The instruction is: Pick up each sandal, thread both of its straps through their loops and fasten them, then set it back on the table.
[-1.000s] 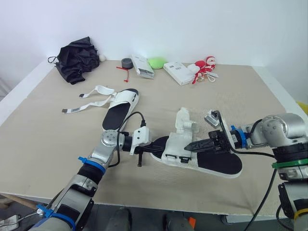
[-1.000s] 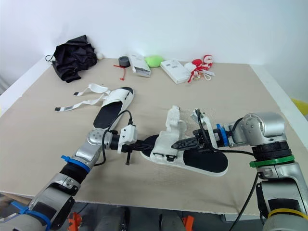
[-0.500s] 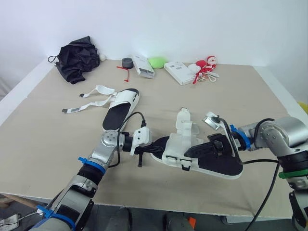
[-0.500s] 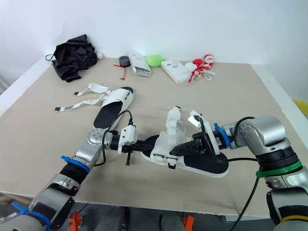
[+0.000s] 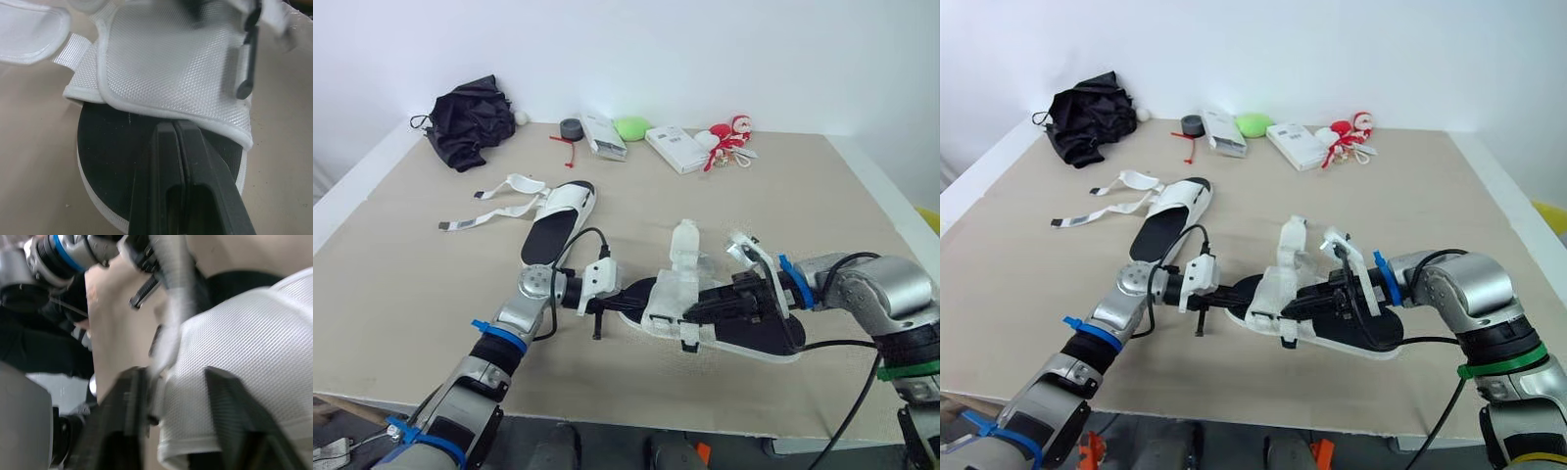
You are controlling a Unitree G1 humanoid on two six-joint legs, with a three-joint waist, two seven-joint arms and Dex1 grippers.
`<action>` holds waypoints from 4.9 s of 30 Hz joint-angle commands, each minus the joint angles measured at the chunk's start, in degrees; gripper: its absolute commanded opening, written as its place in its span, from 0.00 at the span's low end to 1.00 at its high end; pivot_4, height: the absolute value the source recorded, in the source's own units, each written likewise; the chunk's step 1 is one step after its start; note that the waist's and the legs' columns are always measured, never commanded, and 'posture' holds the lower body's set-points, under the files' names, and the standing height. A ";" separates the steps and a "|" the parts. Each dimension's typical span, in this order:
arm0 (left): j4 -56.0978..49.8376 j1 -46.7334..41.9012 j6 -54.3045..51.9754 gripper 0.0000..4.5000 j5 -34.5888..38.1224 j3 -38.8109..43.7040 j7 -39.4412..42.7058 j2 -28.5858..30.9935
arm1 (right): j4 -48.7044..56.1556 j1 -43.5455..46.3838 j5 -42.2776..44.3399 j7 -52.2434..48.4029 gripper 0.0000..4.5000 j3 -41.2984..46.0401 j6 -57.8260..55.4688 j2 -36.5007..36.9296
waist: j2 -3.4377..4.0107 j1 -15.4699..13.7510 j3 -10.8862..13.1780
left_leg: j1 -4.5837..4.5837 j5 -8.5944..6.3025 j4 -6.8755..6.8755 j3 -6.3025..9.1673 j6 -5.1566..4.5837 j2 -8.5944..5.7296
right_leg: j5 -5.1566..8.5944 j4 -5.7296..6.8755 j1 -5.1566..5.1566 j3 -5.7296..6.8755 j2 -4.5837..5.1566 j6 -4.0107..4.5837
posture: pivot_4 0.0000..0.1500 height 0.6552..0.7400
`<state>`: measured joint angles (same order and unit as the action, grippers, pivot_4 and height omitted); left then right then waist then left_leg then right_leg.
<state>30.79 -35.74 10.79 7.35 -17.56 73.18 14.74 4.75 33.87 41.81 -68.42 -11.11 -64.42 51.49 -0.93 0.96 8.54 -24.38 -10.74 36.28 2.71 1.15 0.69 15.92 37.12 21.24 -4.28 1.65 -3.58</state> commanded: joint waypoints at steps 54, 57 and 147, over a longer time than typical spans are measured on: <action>13.89 -4.02 5.62 0.00 -7.55 -4.86 1.62 -1.36 | 28.83 -16.65 37.26 33.44 0.01 27.14 -3.79 -4.64 | -0.40 -1.35 0.06 | -0.13 0.13 0.05 -0.09 -0.19 0.07 | 0.12 -0.08 0.02 0.08 0.19 0.35 | 1.00 0.98; 13.89 -3.88 5.62 0.00 -7.49 -4.89 1.67 -1.40 | 20.32 -10.67 36.78 40.86 0.01 26.79 -2.40 -7.50 | -0.40 -1.34 0.06 | -0.15 0.17 0.04 -0.12 -0.26 0.13 | 0.09 -0.08 0.01 0.13 0.30 0.41 | 1.00 0.98; 5.86 -5.58 1.44 0.00 -4.32 -2.03 3.04 0.77 | -49.60 26.59 -7.96 11.65 0.89 2.89 6.85 -12.67 | -0.10 -0.61 0.22 | -0.40 0.49 -0.56 -1.08 -0.76 0.15 | -0.37 -0.14 0.65 0.03 0.32 0.11 | 1.00 0.98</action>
<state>36.47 -41.50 14.64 5.49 -18.46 76.59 14.09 -40.92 56.59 36.45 -53.10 -8.93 -61.21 40.95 -1.03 0.35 8.76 -24.78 -10.25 35.72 1.62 0.39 0.88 15.50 37.00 21.94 -4.25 1.91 -3.44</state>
